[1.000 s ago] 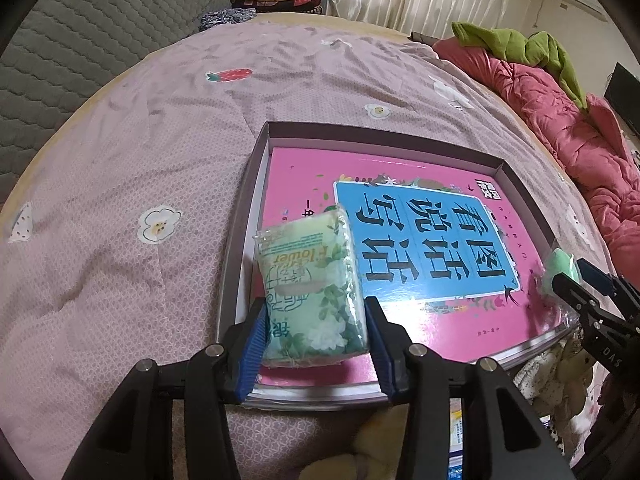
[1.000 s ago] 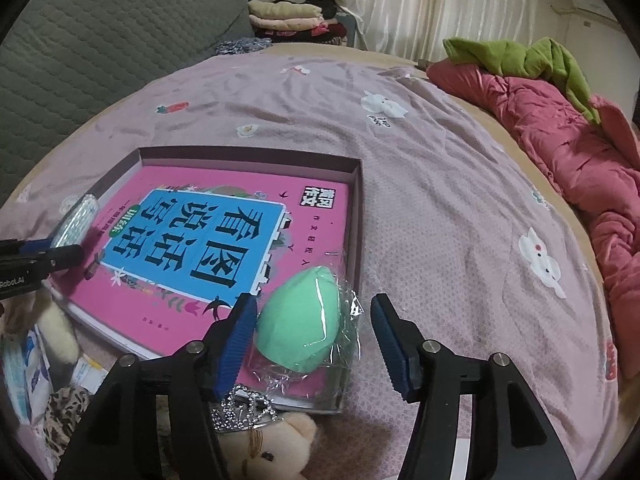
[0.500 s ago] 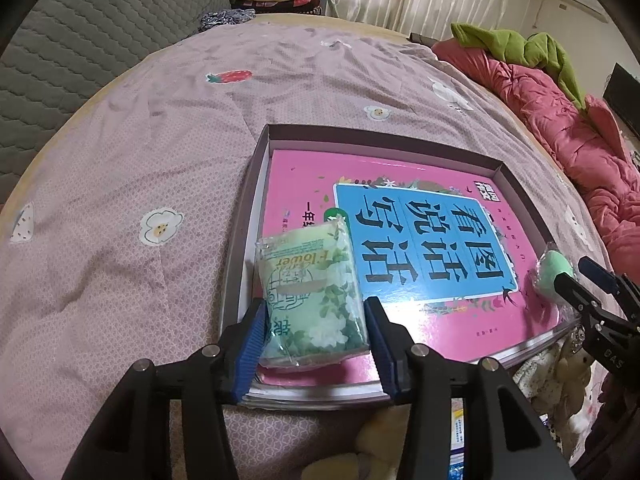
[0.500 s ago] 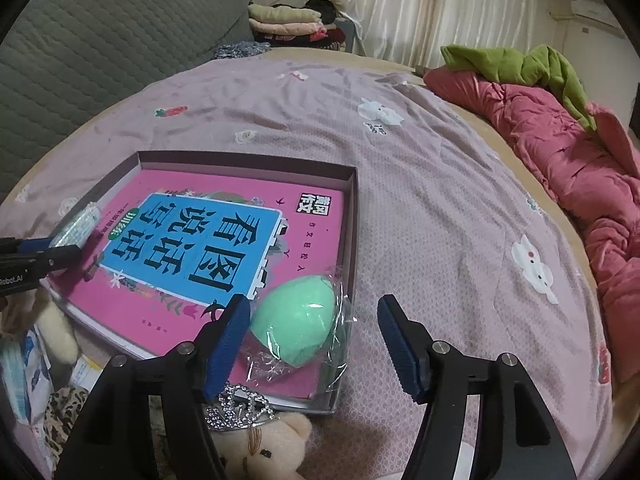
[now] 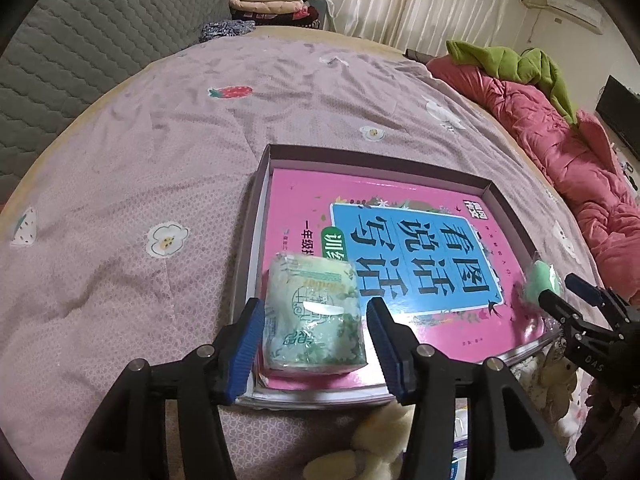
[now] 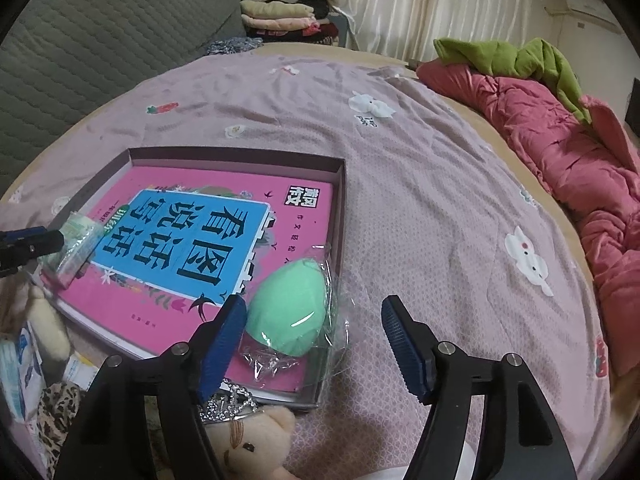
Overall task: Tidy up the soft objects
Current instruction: 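Release the tissue pack with the left gripper while the right releases the sponge in the tray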
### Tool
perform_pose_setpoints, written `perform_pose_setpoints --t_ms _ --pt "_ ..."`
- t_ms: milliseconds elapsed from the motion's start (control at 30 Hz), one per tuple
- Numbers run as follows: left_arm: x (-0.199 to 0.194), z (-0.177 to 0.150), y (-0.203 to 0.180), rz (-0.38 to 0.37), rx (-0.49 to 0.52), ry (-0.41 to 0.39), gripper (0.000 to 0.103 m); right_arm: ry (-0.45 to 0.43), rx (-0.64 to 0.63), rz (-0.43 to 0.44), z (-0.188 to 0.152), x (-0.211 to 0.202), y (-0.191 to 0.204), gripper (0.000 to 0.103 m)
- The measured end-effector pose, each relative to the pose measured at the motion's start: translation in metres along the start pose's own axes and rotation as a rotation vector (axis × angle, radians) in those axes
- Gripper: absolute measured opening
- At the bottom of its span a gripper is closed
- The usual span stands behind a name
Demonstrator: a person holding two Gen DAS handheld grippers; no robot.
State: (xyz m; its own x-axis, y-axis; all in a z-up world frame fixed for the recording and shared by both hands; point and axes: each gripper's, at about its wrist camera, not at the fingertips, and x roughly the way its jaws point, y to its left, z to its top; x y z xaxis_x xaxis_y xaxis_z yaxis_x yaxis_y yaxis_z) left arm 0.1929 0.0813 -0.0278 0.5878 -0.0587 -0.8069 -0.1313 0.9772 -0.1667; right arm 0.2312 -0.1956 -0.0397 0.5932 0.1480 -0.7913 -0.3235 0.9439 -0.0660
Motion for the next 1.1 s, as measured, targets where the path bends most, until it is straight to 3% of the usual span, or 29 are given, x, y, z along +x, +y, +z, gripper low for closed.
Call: perform_pose_setpoints --t_ms 700,900,1100 --pt "-0.02 -0.001 0.002 -0.001 0.012 -0.072 0.053 -0.062 0.015 0.021 -0.001 -0.015 -0.003 0.073" --pt "-0.033 -0.003 0.0 -0.006 0.022 -0.112 0.06 -0.112 0.035 0.041 0.0 -0.026 -0.004 0.075" --pt "-0.044 -0.007 0.001 0.002 0.023 -0.148 0.061 -0.18 0.024 0.047 0.002 -0.041 -0.001 0.076"
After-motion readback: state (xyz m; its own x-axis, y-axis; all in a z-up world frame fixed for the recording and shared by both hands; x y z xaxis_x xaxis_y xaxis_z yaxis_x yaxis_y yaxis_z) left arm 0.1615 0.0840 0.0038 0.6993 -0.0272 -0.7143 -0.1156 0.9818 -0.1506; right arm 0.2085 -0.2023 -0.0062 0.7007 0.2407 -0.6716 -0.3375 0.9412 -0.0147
